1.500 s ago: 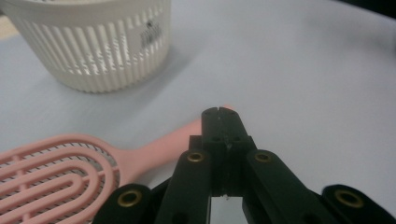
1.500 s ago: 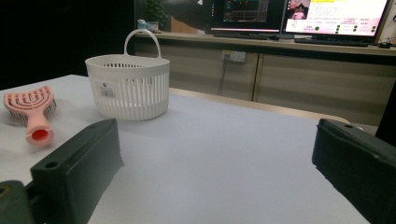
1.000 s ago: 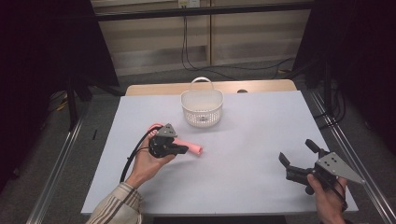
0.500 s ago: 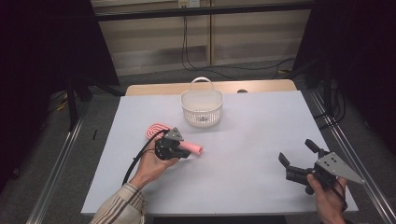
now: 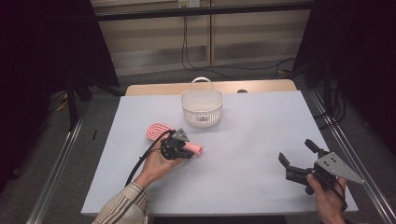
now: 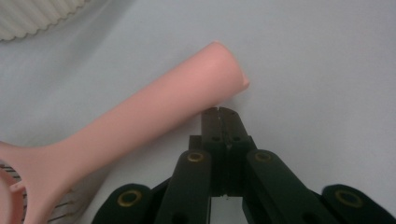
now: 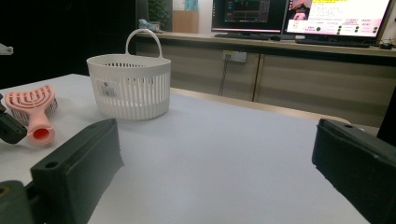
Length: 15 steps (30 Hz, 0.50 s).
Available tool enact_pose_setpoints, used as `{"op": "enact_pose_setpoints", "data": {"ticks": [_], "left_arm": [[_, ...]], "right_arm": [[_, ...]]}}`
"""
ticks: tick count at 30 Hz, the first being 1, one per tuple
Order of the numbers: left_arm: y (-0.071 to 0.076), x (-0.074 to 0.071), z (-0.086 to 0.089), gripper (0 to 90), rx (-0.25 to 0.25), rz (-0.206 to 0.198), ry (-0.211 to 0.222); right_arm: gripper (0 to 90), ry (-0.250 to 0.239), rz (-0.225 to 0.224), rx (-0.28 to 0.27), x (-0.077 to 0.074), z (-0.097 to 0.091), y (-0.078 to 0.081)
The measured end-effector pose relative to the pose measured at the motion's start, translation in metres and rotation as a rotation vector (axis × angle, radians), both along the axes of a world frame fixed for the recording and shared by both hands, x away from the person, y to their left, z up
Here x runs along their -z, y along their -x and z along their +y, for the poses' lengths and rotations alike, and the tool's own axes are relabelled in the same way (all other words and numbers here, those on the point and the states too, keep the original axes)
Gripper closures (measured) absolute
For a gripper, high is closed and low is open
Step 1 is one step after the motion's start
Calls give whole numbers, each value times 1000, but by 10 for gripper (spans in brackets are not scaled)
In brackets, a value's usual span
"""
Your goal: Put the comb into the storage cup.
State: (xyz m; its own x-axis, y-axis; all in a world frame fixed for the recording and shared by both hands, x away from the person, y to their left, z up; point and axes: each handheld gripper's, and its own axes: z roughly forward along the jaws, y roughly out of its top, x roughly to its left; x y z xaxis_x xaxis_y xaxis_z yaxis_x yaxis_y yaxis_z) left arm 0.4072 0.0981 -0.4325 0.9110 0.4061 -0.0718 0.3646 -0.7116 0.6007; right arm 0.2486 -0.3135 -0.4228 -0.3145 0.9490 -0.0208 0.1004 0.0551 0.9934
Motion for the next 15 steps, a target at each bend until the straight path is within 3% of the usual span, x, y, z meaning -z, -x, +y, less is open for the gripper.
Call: {"op": "enact_pose_setpoints", "data": {"ticks": [1, 2, 3, 4, 5, 7, 9, 10, 13, 15], "left_arm": [[0, 1, -1, 900, -28, -1, 22], [-2, 0, 0, 900, -11, -10, 4], [-2, 1, -1, 900, -42, -7, 32], [-5, -1, 1, 900, -23, -16, 6], [-4, 1, -1, 900, -46, -10, 31], [-7, 0, 0, 900, -24, -16, 6], [-8, 1, -1, 900, -33, -18, 10], [-7, 2, -3, 900, -58, -16, 33], [-9, 0, -4, 900, -30, -24, 0], [-9, 1, -6, 900, -38, -19, 6]], "right_arm": [[7, 0, 0, 0, 0, 0, 0], [7, 0, 0, 0, 0, 0, 0], [7, 1, 1, -1, 0, 0, 0], [7, 1, 1, -1, 0, 0, 0], [7, 0, 1, 0, 0, 0, 0], [7, 2, 1, 0, 0, 0, 0], [7, 1, 0, 0, 0, 0, 0], [7, 1, 0, 0, 0, 0, 0], [7, 0, 0, -1, 0, 0, 0], [7, 1, 0, -1, 0, 0, 0]]}}
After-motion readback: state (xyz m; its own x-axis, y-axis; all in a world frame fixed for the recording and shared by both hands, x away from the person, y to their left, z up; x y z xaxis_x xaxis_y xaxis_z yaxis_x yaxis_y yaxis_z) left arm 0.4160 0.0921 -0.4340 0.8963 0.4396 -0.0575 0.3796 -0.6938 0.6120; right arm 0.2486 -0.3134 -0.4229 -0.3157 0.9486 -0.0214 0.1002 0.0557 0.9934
